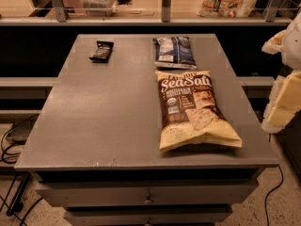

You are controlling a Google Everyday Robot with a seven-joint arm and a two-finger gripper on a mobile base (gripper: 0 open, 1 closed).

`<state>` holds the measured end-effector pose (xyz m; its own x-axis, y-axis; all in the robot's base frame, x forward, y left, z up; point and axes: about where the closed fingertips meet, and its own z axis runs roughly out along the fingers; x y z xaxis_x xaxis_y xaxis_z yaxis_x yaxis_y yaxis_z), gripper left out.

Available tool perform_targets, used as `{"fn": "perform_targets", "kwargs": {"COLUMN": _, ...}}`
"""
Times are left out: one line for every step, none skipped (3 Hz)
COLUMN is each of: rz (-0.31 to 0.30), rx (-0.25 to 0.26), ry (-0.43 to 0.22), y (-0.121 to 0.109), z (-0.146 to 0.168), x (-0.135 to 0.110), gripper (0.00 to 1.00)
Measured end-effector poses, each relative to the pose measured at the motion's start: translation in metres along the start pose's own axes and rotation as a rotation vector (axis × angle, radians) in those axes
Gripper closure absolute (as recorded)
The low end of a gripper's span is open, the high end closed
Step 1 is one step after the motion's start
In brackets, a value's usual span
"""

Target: Pick rxbar chocolate

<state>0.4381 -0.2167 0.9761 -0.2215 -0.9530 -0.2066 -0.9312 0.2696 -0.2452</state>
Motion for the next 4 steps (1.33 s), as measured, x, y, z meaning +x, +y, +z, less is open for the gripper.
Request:
{"fn": "perform_targets", "kwargs": {"rz": 0.0, "rx": 0.0, "ry": 0.0, "y": 0.0, "z": 0.0, "x": 0.0, "gripper": 0.0}}
{"fn": "perform_targets", "kwargs": {"rz": 0.001, "rx": 0.007, "ry": -0.012, "y": -0.001, "z": -0.001, "x": -0.002, "gripper": 0.0}}
{"fn": "perform_targets", "kwargs": {"rz": 0.009, "rx": 0.007, "ry": -0.117, "y": -0.013, "z": 0.001, "x": -0.005, "gripper": 0.0}}
{"fn": "perform_targets", "kwargs": {"rz": -0.001, "rx": 0.006, "ry": -0.268, "y": -0.02, "z": 0.004, "x": -0.028, "gripper": 0.0}}
